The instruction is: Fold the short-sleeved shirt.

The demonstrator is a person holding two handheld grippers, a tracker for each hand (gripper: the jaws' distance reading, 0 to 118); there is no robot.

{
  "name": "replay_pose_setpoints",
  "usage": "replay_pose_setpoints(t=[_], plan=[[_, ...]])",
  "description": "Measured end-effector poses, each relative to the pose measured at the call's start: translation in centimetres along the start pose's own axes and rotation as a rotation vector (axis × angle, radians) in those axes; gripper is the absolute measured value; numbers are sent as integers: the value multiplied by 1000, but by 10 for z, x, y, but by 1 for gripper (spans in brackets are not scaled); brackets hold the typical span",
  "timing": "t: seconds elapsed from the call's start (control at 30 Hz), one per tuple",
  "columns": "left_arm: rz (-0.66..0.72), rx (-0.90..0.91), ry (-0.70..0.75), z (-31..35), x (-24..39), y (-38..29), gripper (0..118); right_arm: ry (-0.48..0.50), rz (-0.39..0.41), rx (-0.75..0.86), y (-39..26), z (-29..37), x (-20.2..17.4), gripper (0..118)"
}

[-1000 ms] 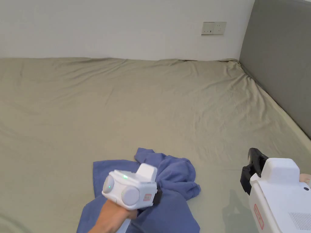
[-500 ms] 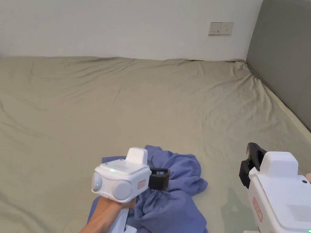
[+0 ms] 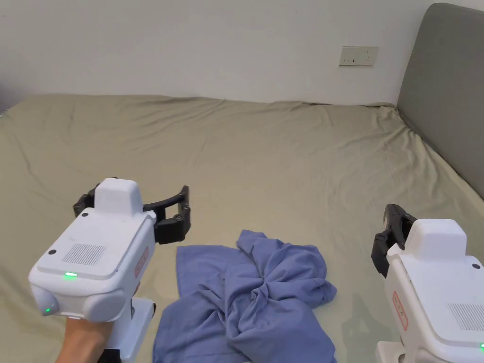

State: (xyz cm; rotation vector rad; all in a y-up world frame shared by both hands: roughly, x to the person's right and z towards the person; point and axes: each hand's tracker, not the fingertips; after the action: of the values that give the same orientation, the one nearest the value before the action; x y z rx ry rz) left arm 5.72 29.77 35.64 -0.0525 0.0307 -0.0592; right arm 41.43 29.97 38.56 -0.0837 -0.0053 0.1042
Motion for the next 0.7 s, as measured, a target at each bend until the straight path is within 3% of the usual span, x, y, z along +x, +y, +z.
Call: replay_pose_setpoints(t=[0.07, 0.1, 0.17, 0.2, 0.3, 0.43, 0.7], plan=[[-16, 11, 15, 4, -7, -6, 85, 7, 3, 5, 1, 0, -2, 2], [-29, 8, 21, 6, -9, -9, 70, 10, 4, 5, 2, 1, -3, 2], [-47, 2, 34, 6, -11, -13, 9, 13, 6, 7, 1, 0, -4, 2], [-50, -6, 43, 5, -12, -14, 0, 14, 7, 7, 1, 0, -5, 2], [6, -56, -16, 2, -15, -16, 0, 19, 6, 4, 0, 0, -6, 2], [-10, -130, 19, -5, -13, -19, 0, 18, 10, 0, -1, -1, -6, 2], [158, -557, -58, -31, -20, -64, 0, 10, 10, -27, -11, -6, -1, 2]])
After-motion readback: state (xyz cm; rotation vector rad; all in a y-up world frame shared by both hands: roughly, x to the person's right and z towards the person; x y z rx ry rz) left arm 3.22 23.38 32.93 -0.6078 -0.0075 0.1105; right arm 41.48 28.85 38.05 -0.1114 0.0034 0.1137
